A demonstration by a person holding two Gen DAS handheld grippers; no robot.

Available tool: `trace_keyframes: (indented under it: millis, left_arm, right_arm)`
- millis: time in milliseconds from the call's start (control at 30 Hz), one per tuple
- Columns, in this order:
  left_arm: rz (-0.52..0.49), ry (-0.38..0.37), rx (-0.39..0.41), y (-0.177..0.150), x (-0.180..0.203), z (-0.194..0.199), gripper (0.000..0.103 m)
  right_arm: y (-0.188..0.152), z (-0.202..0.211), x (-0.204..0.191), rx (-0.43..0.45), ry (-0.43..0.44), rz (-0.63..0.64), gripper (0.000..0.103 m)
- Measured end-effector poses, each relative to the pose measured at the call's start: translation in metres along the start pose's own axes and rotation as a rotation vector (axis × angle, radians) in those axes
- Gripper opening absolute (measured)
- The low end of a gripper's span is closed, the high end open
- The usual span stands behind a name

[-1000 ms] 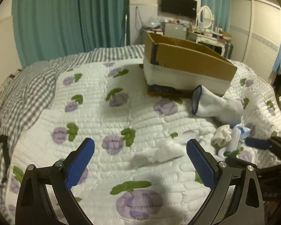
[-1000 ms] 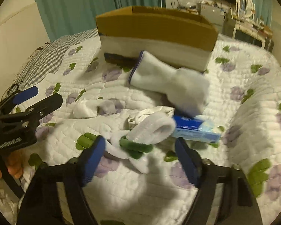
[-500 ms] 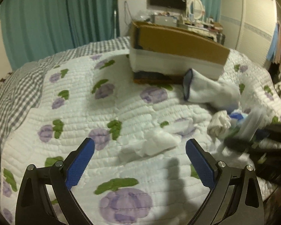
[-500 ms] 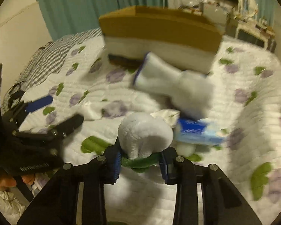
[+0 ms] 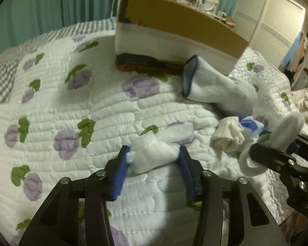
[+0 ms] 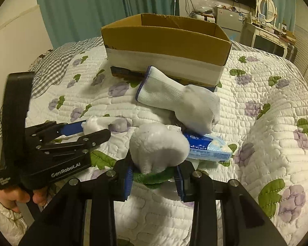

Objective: Organize soft objects
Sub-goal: 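Carry the glove and sock into the box and open both tools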

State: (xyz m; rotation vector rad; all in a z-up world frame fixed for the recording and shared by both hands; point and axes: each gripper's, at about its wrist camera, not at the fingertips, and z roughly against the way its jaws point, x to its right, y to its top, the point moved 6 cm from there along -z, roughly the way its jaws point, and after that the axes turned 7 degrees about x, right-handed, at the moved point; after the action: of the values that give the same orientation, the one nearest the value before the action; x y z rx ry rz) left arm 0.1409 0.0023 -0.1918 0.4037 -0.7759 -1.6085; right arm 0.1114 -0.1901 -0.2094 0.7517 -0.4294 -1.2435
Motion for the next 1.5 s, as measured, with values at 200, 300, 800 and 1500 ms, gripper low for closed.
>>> trace_keyframes:
  millis: [200, 300, 800, 1500]
  left_arm:
    - [-0.061, 0.019, 0.035, 0.002, 0.012, 0.025, 0.042]
    - [-0.057, 0.025, 0.054, 0.01, 0.012, 0.041, 0.042]
    - [-0.082, 0.064, 0.333, 0.131, 0.031, 0.152, 0.042]
    - [-0.144, 0.109, 0.272, 0.218, 0.028, 0.003, 0.046]
  right_arm:
    - [0.011, 0.023, -0.001, 0.045, -0.008, 0.0, 0.033]
    - [0.023, 0.041, -0.003, 0.083, -0.012, 0.013, 0.033]
    - [0.158, 0.126, 0.004, 0.332, -0.012, 0.095, 0.033]
    - [0.245, -0.04, 0.065, 0.222, 0.0, 0.047, 0.033]
